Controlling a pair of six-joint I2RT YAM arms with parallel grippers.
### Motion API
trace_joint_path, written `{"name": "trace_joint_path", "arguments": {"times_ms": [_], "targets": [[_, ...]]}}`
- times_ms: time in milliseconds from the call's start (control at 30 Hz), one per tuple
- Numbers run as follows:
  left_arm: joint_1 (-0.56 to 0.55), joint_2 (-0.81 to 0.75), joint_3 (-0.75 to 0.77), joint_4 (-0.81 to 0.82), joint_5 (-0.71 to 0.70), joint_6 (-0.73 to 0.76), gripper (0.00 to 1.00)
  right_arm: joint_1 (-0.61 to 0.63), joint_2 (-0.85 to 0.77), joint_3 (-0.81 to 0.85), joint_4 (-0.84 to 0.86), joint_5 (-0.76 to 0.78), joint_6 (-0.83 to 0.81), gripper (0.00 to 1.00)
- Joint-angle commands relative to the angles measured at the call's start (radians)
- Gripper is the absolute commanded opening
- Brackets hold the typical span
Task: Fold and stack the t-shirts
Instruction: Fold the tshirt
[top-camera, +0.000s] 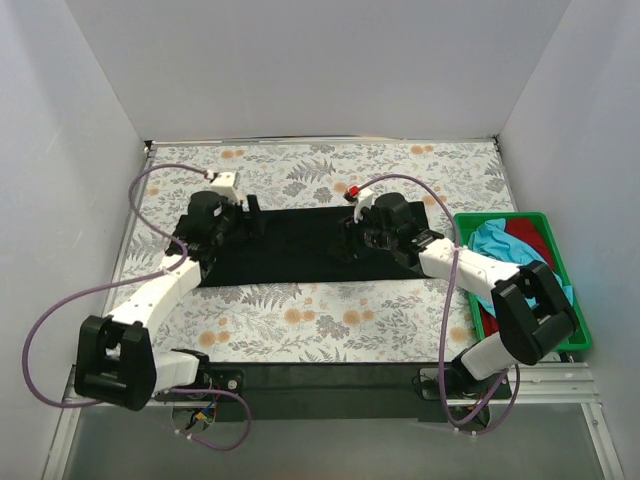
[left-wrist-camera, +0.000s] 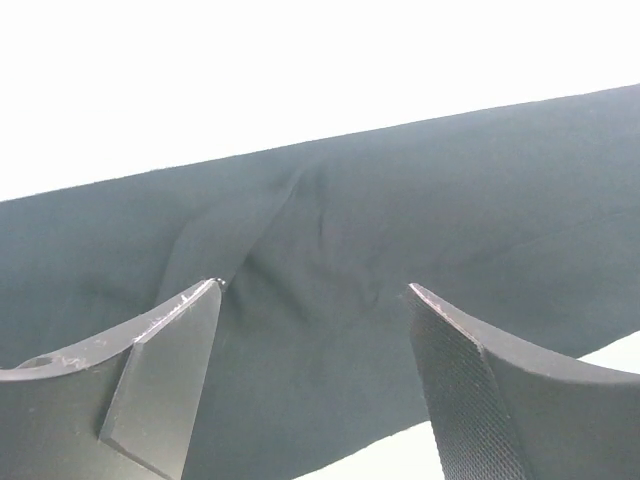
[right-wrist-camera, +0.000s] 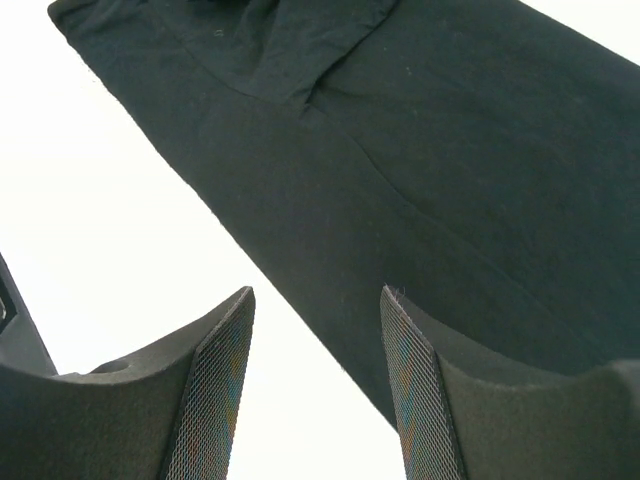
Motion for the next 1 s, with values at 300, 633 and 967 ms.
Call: {"name": "trace_joint_path", "arguments": {"times_ms": [300, 633, 967], "targets": [[-0.175, 0.489, 0.353, -0.012, -0.253, 0.383, 0.49, 0.002, -0.176, -0.110, -0.080, 0.071, -0.038, 0.52], [-0.180, 0.664, 0.522, -0.119, -0.218, 0.523, 0.41, 0.002, -0.205, -0.146, -0.101, 0.095, -0.044, 0.52], [-0.180, 0.755, 0.608, -0.230, -0.195, 0.535, 0.23, 0.002, -0.188, -0.144, -0.103, 0.091, -0.042, 0.52]]}}
